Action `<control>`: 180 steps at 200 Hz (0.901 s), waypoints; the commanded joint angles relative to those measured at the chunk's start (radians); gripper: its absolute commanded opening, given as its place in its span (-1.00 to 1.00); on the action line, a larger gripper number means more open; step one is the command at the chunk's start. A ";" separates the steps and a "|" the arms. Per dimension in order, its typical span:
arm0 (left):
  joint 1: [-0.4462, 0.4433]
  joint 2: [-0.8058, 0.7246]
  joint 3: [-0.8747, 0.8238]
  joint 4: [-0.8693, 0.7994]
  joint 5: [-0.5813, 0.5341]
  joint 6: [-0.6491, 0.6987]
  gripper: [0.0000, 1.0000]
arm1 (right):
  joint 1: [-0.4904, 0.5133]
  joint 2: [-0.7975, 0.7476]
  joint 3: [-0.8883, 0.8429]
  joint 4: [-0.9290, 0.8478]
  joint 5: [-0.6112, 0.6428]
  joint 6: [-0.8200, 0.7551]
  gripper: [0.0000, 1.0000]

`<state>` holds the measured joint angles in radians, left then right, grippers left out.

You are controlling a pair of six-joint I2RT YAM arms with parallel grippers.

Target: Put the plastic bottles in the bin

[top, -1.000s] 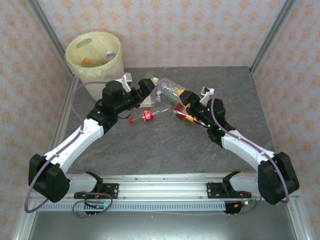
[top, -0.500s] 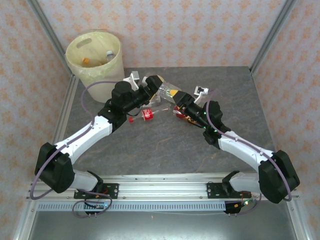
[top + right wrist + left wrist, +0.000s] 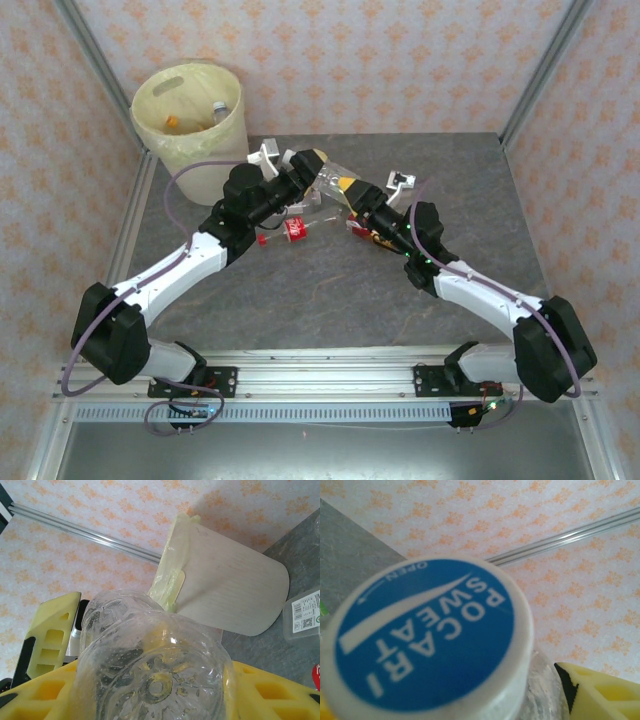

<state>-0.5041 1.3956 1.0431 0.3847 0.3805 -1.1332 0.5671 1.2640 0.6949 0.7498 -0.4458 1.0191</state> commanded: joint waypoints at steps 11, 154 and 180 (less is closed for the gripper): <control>-0.011 0.012 0.005 0.039 0.006 0.019 0.33 | 0.008 0.012 0.031 0.062 -0.069 0.013 0.06; 0.047 -0.138 0.185 -0.514 -0.283 0.354 0.10 | 0.009 -0.198 0.056 -0.415 0.153 -0.233 0.98; 0.079 -0.137 0.262 -0.616 -0.344 0.426 0.08 | 0.008 -0.233 0.035 -0.471 0.226 -0.249 0.98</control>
<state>-0.4500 1.2797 1.2289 -0.0792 0.1383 -0.8299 0.5716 1.0664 0.7242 0.3649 -0.3149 0.8238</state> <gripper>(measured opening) 0.599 0.992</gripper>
